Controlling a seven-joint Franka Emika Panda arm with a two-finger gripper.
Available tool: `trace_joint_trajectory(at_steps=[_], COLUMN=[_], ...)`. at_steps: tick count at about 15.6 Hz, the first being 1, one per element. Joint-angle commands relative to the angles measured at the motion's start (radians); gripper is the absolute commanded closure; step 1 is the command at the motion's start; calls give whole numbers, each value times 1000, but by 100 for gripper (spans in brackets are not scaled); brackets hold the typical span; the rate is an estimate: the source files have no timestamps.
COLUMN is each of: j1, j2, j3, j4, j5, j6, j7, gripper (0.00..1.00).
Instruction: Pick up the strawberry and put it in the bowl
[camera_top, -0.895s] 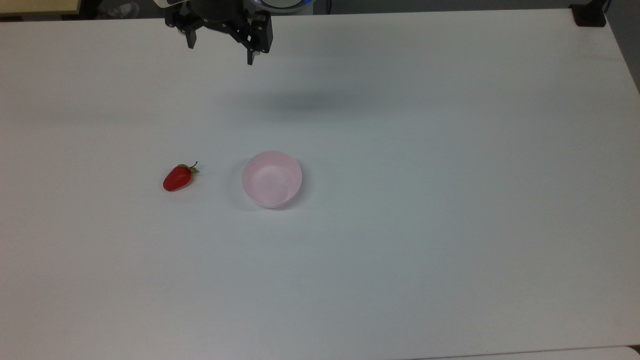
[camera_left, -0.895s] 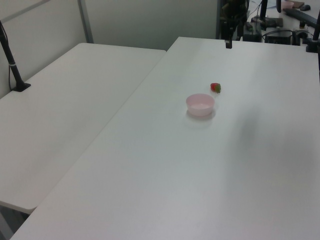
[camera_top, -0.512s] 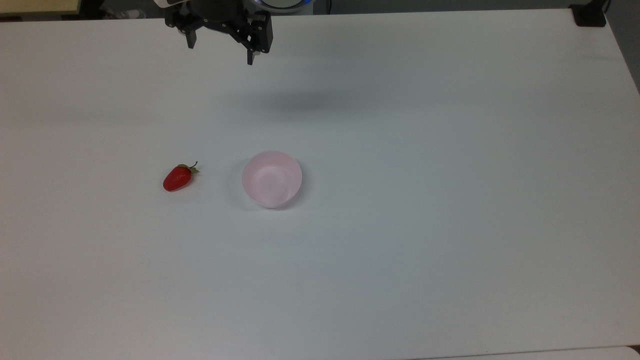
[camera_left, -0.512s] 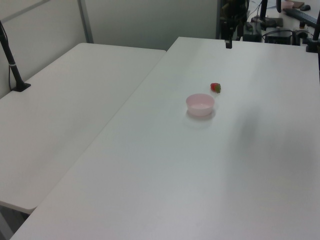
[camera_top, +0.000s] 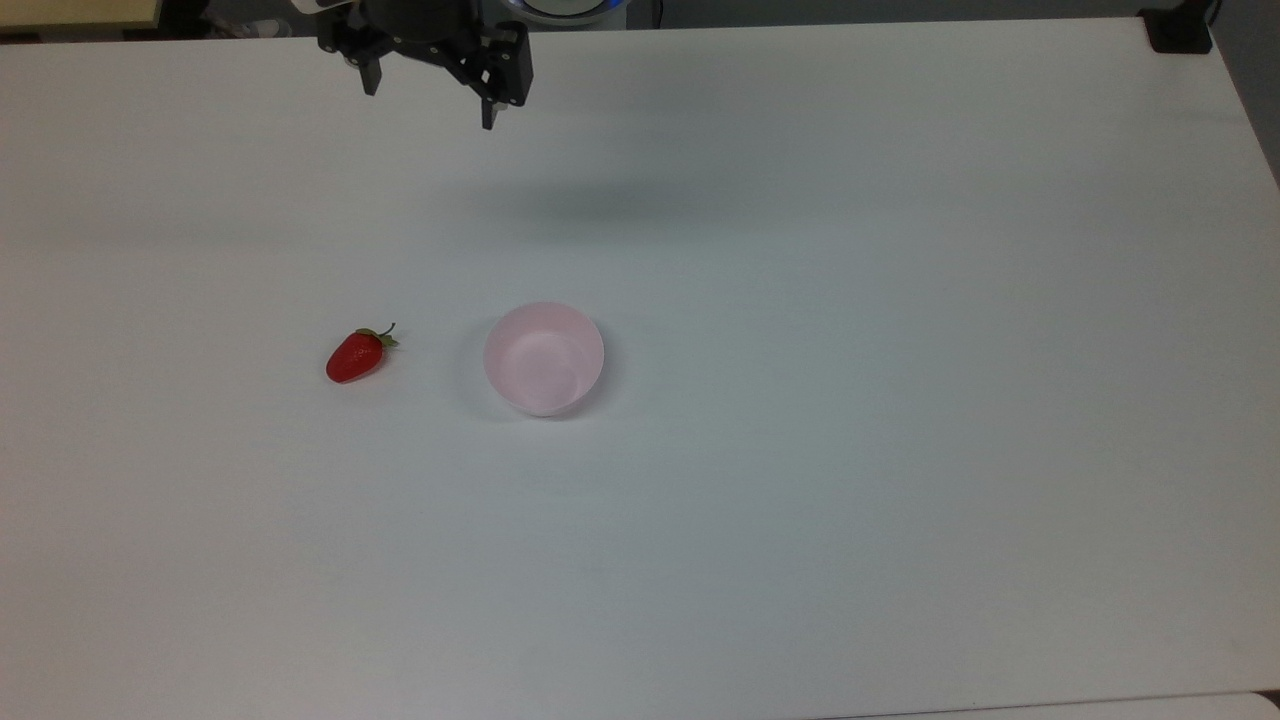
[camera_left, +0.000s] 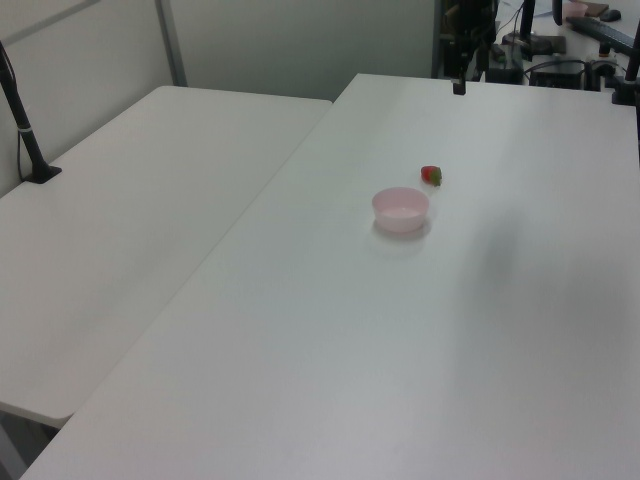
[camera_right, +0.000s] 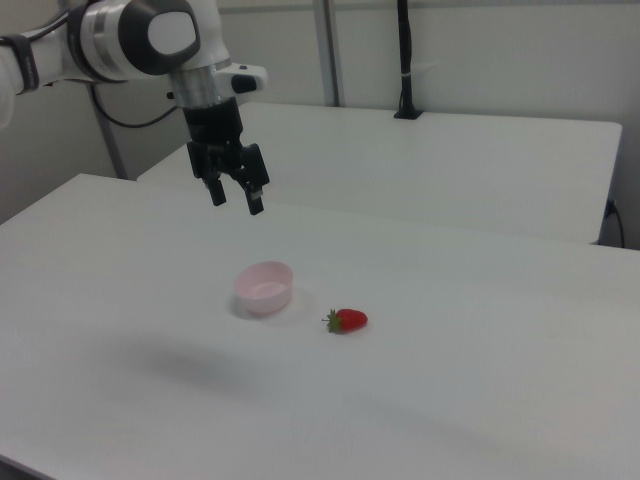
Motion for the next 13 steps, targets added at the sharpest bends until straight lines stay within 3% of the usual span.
trace_joint_trajectory(at_steps=[1, 6, 13], j1=[-47, -149, -216], j2=[-4, 95, 276], j3=[-4, -4, -4], j4=[-21, -23, -24], j5=[23, 109, 123], j6=[47, 180, 353], j7=[16, 35, 173], gripper=[0, 0, 14])
